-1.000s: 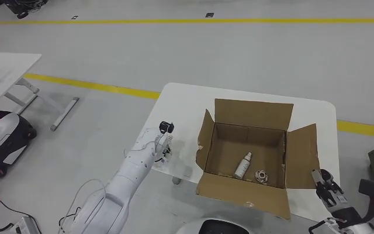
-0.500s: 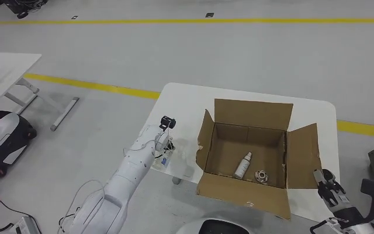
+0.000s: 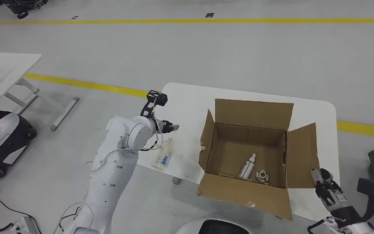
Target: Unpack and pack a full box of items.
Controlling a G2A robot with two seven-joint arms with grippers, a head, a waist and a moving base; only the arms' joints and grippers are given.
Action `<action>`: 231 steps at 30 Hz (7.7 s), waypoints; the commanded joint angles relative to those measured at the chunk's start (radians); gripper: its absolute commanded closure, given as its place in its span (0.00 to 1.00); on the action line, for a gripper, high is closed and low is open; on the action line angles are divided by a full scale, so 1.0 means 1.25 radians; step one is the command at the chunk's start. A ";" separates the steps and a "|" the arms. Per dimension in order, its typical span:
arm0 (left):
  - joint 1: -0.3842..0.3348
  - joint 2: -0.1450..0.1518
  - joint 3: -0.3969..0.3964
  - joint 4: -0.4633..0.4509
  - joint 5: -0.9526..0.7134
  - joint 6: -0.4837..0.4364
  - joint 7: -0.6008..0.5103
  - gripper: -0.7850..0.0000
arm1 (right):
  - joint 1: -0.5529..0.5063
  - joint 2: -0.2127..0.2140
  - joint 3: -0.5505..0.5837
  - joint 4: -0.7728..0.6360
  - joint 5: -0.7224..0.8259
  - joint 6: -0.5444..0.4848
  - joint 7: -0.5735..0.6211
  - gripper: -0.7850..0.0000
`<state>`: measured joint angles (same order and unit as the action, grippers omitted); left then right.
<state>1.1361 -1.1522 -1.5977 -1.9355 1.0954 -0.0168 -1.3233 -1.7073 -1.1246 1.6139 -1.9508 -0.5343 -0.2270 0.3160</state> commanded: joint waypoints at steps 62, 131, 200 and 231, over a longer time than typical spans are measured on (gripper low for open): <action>-0.020 0.007 0.041 -0.104 -0.099 0.026 -0.031 0.00 | 0.227 -0.047 -0.367 -0.038 -0.539 0.318 0.182 1.00; -0.020 0.007 0.041 -0.104 -0.099 0.026 -0.031 0.00 | 0.849 -0.351 -0.798 0.805 -0.168 0.888 0.468 0.37; -0.020 0.007 0.041 -0.104 -0.099 0.026 -0.031 0.00 | 0.207 -0.201 -0.367 -0.141 -0.685 0.497 0.353 1.00; -0.020 0.007 0.041 -0.104 -0.099 0.026 -0.031 0.00 | -0.080 -0.160 0.182 -0.309 -0.629 0.159 0.342 1.00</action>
<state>1.1112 -1.1429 -1.5471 -2.0655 0.9715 0.0160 -1.3617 -1.7975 -1.3242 1.8425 -2.3441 -1.3278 -0.0276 0.7309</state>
